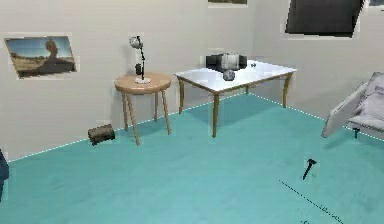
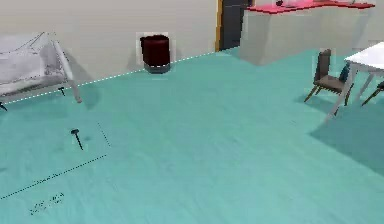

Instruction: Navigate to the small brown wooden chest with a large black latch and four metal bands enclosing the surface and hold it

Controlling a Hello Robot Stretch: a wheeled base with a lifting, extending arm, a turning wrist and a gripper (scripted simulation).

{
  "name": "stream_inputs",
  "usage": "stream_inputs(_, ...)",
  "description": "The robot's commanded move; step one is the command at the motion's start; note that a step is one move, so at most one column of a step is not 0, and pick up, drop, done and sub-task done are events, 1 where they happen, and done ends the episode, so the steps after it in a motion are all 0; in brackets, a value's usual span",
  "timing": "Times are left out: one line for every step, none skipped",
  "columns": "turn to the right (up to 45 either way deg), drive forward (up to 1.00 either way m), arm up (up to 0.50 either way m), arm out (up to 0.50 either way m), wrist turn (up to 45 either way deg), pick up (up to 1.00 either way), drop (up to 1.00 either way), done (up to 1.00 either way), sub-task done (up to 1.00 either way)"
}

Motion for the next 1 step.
stream_inputs(-30.0, 0.0, 0.0, 0.0, 0.0, 0.0, 0.0, 0.0, 0.0)
